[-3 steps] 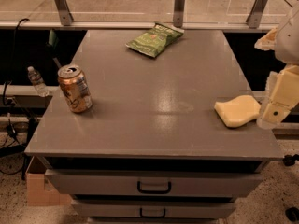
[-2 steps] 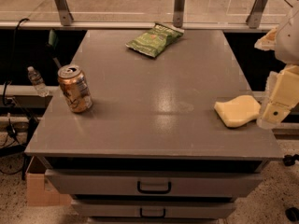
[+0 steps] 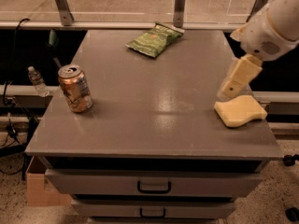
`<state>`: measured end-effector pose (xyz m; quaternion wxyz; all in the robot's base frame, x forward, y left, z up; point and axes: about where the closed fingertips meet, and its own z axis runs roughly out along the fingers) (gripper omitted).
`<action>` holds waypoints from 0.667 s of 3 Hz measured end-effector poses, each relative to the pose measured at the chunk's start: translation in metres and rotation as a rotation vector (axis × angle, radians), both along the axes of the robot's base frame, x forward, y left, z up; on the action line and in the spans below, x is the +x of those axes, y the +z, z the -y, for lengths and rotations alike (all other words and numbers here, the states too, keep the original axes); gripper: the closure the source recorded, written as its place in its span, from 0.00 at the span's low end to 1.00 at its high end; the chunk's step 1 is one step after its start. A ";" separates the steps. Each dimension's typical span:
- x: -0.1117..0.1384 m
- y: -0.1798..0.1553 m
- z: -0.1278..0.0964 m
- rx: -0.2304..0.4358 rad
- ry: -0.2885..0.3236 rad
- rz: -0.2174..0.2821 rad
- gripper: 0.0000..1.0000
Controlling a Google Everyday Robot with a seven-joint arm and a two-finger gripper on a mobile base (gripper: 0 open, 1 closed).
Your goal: Move green jalapeno chip bag near orange can
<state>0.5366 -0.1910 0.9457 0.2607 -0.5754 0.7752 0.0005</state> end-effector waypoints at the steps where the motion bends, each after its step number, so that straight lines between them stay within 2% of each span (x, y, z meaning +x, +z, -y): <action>1: 0.066 0.002 -0.026 0.111 -0.002 0.063 0.00; 2: 0.105 0.020 -0.047 0.185 -0.038 0.103 0.00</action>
Offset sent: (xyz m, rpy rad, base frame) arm 0.1569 0.0717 0.0484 0.2969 -0.1533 -0.1135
